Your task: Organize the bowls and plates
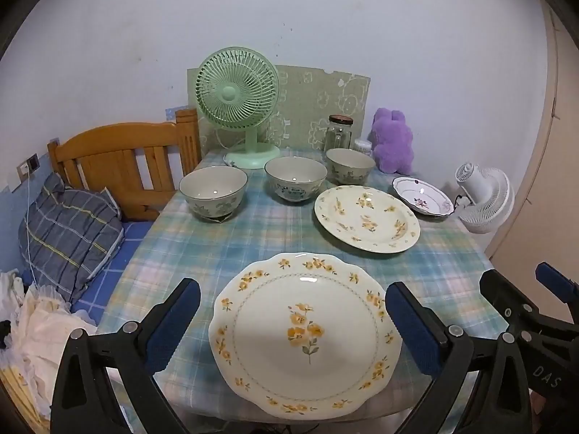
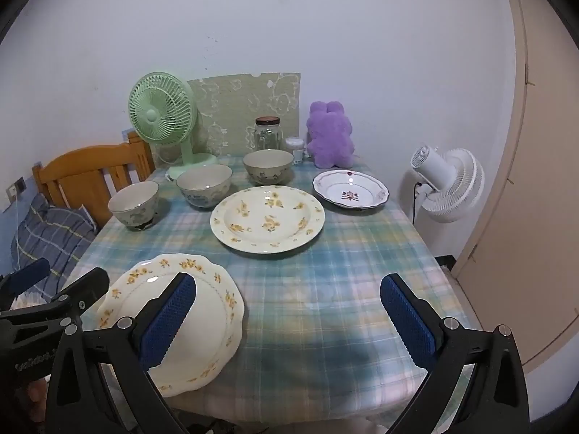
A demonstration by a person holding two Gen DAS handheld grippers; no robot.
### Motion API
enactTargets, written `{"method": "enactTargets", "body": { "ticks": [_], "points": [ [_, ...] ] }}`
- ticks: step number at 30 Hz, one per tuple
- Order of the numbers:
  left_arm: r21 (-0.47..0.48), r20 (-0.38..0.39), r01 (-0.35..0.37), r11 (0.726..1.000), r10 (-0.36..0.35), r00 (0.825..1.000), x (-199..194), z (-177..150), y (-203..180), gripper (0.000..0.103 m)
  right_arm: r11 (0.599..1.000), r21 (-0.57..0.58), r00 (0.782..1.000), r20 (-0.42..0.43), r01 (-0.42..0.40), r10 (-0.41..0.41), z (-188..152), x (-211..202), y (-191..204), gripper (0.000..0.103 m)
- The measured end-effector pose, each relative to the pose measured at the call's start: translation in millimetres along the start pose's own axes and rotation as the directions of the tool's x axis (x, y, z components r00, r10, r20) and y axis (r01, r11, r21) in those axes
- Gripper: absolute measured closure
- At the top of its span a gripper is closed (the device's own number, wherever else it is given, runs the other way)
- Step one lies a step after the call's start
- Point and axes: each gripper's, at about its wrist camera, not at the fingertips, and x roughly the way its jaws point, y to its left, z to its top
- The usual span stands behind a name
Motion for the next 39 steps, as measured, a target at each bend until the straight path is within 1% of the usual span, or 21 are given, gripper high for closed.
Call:
{"method": "enactTargets", "body": {
  "ticks": [6, 11, 16, 27, 39],
  "points": [
    [0.036, 0.029, -0.03, 0.999, 0.029, 0.999, -5.8, 3.3, -5.9, 0.002, 1.0, -0.003, 1.0, 0.0, -0.003, 0.003, -0.2, -0.7, 2.2, 0.001],
    [0.051, 0.036, -0.031, 0.998, 0.029, 0.999, -5.6, 3.8, -9.4, 0.002, 1.0, 0.012, 1.0, -0.004, 0.009, -0.009, -0.2, 1.2, 0.3, 0.001],
    [0.052, 0.032, -0.028, 0.998, 0.026, 0.999, -2.3, 6.3, -12.6, 0.002, 1.0, 0.026, 1.0, -0.01, 0.01, -0.01, -2.0, 4.3, -6.5, 0.001],
    [0.063, 0.04, -0.046, 0.997, 0.044, 0.998, -1.7, 2.5, -20.4, 0.002, 1.0, 0.024, 1.0, -0.013, 0.013, -0.012, -2.3, 6.6, -12.0, 0.001],
    [0.062, 0.039, -0.044, 0.997, 0.042, 0.998, -1.2, 1.0, -19.3, 0.003, 1.0, 0.028, 1.0, -0.018, 0.009, -0.009, -4.6, 8.6, -14.8, 0.001]
  ]
}}
